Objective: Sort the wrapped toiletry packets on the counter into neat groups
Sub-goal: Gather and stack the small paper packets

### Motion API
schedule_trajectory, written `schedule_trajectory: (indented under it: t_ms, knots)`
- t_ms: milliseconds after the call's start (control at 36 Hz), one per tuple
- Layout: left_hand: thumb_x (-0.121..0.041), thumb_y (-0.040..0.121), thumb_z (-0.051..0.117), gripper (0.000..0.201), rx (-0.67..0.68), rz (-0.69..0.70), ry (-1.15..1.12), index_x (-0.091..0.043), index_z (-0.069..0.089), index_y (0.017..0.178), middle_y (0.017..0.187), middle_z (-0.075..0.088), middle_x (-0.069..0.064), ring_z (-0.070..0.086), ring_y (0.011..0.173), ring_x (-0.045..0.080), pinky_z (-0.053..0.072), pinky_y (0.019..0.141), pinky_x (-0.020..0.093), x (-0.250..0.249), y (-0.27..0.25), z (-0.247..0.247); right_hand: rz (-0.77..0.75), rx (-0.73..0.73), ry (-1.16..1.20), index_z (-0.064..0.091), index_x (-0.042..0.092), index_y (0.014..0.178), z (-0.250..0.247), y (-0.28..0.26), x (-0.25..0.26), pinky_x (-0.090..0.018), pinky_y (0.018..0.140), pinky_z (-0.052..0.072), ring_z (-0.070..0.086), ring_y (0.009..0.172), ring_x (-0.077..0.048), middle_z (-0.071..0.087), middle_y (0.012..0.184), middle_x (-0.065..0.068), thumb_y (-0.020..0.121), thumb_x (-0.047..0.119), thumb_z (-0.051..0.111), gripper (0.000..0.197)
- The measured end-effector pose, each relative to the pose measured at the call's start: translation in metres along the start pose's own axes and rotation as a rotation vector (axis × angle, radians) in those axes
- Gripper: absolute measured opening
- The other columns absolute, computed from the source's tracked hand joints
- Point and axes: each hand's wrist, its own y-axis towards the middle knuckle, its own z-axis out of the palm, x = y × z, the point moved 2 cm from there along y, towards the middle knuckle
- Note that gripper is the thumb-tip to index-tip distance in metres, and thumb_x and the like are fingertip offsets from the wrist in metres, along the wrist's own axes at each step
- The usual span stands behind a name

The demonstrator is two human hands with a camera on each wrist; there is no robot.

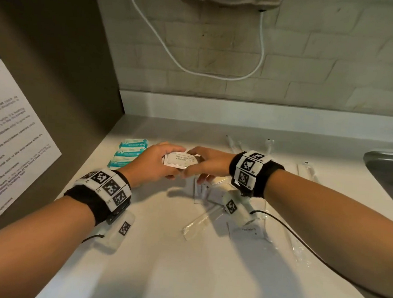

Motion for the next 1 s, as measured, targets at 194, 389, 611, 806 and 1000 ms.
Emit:
schedule_trajectory:
  t_ms: [194, 389, 611, 806, 1000]
  knots:
    - [-0.01, 0.079, 0.077, 0.056, 0.101, -0.068, 0.235, -0.026, 0.053, 0.126, 0.114, 0.056, -0.006, 0.062, 0.093, 0.008, 0.05, 0.067, 0.011, 0.013, -0.011, 0.001, 0.048, -0.043, 0.019, 0.047, 0.016, 0.114, 0.014, 0.011, -0.005, -0.021, 0.051, 0.051, 0.059, 0.056, -0.013, 0.061, 0.093, -0.007, 0.084, 0.018, 0.07, 0.038]
    - [-0.024, 0.091, 0.063, 0.053, 0.357, -0.165, 0.59, -0.026, 0.034, 0.135, 0.127, 0.04, -0.004, 0.051, 0.1, 0.011, 0.039, 0.069, 0.012, 0.014, -0.016, 0.006, 0.038, -0.108, -0.3, 0.041, 0.008, 0.121, 0.04, 0.017, -0.008, -0.026, 0.05, 0.049, 0.056, 0.056, -0.017, 0.061, 0.096, -0.008, 0.087, 0.02, 0.067, 0.044]
    - [-0.016, 0.099, 0.047, 0.019, 0.337, -0.117, 0.845, -0.025, 0.032, 0.106, 0.108, 0.039, 0.0, 0.05, 0.066, 0.014, 0.044, 0.065, 0.034, 0.021, -0.018, 0.016, -0.051, -0.291, -0.693, 0.041, 0.011, 0.113, 0.064, 0.015, -0.008, -0.034, 0.065, 0.046, 0.061, 0.079, -0.027, 0.058, 0.1, -0.008, 0.093, 0.023, 0.053, 0.026]
    - [-0.025, 0.1, 0.038, 0.019, 0.387, -0.226, 1.013, -0.025, 0.031, 0.118, 0.112, 0.039, 0.003, 0.051, 0.084, 0.027, 0.042, 0.073, 0.041, 0.03, -0.022, 0.026, -0.015, -0.292, -0.595, 0.038, 0.006, 0.118, 0.078, 0.019, -0.015, -0.033, 0.067, 0.04, 0.064, 0.088, -0.032, 0.049, 0.114, -0.012, 0.093, 0.009, 0.051, 0.029]
    - [-0.02, 0.096, 0.046, 0.028, 0.393, -0.241, 0.83, -0.016, 0.033, 0.121, 0.115, 0.036, 0.005, 0.052, 0.077, 0.023, 0.041, 0.069, 0.036, 0.028, -0.021, 0.034, -0.019, -0.272, -0.543, 0.039, 0.006, 0.121, 0.082, 0.018, -0.018, -0.033, 0.071, 0.043, 0.062, 0.097, -0.033, 0.047, 0.118, -0.013, 0.09, 0.013, 0.057, 0.037]
